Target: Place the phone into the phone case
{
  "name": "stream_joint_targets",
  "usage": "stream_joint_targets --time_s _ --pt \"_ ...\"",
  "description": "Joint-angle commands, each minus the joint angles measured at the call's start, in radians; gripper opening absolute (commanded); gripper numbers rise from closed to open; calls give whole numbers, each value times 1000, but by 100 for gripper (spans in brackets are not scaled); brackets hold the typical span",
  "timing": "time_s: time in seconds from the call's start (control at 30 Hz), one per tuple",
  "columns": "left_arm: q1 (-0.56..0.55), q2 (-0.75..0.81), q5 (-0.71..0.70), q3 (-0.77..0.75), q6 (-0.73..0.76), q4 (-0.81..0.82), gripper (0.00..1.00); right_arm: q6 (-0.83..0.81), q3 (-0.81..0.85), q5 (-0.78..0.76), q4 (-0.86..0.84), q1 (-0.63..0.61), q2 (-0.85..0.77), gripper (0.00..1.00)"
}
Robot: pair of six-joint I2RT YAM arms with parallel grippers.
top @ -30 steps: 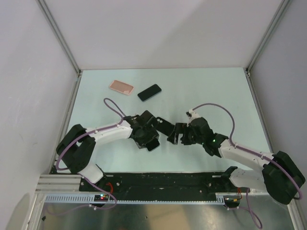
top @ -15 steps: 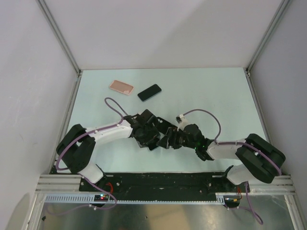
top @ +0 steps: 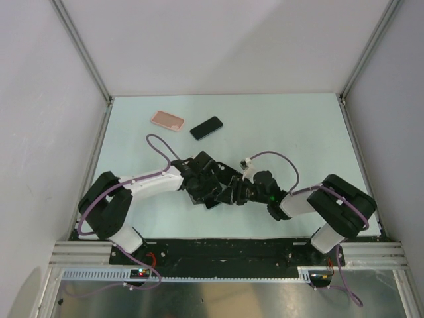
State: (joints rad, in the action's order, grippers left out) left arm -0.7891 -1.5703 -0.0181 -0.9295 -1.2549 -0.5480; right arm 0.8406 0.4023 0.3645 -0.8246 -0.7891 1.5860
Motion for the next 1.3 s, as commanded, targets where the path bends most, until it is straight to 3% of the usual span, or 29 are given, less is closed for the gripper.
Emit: stream_joint_targets --time_s 0.0,0.43,0.7,0.93,1.13,1.27 --pt "-2 7 10 -2 44 28 73 25 7 72 -116 17 41 53" --pt "-2 25 23 10 73 27 73 108 14 114 -185 28 102 27" --pt "4 40 22 11 96 28 81 127 45 125 -133 34 97 5" --pt "43 111 -39 -22 191 20 98 95 90 153 -2 52 35 0" --pt "136 194 -98 -84 341 -17 100 49 129 206 131 103 -10 0" --pt "252 184 -55 -139 442 -24 100 11 146 258 224 159 -65 0"
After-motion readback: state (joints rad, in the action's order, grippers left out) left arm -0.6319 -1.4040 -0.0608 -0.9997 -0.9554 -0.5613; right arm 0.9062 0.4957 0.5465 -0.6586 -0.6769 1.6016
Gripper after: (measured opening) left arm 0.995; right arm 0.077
